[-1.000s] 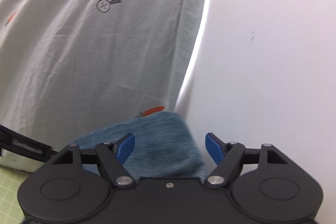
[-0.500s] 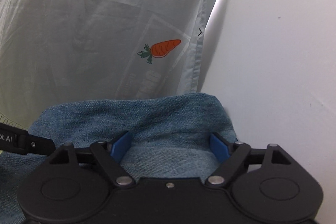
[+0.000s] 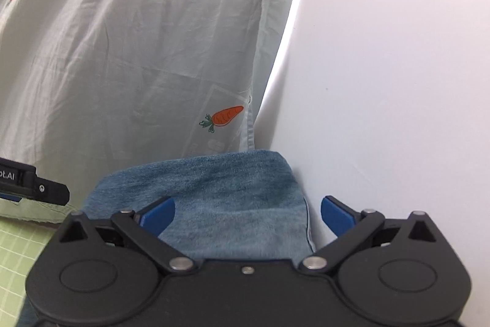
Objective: Fold clothes
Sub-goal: 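Lower the jeans onto the folded clothes stack and open both grippers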
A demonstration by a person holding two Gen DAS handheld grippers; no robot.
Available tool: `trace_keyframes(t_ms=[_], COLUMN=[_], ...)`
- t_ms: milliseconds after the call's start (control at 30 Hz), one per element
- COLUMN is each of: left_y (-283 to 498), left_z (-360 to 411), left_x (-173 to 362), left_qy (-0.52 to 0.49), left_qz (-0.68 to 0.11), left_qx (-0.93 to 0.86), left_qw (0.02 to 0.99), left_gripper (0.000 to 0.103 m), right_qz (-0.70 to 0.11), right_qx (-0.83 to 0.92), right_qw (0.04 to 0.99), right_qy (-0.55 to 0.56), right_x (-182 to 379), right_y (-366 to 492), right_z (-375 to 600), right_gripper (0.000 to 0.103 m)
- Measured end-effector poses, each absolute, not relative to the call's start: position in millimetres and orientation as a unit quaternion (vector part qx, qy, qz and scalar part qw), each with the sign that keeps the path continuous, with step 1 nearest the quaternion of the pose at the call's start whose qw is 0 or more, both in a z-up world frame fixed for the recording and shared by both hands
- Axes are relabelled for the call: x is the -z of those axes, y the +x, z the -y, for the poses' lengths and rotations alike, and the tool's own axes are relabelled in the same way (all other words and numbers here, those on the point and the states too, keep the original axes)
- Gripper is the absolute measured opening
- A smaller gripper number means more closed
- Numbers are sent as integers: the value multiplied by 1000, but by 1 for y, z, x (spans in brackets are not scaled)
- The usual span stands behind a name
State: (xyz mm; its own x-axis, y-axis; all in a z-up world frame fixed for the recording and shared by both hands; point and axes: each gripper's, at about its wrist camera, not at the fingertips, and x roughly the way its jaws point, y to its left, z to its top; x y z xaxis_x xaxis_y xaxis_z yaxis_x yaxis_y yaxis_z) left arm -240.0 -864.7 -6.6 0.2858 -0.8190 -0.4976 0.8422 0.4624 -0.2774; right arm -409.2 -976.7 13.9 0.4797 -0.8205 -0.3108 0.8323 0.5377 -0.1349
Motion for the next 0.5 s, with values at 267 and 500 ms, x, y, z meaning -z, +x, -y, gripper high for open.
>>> trace_keyframes(t_ms=[267,500], left_y=[-304,-336], left_z=[782,717], left_x=[-13,-16], left_qy=[62,72], left_qz=[-256,-267], left_qx=[559,564], left_qw=[787,778], left_gripper=[103,103], right_qz=[-182,-193], right_qx=[490,496], right_qw=[849,838], right_qy=[76,117], right_x=[-15,-12], right_y=[-470,-518], right_z=[890,816], right_gripper=[103,103])
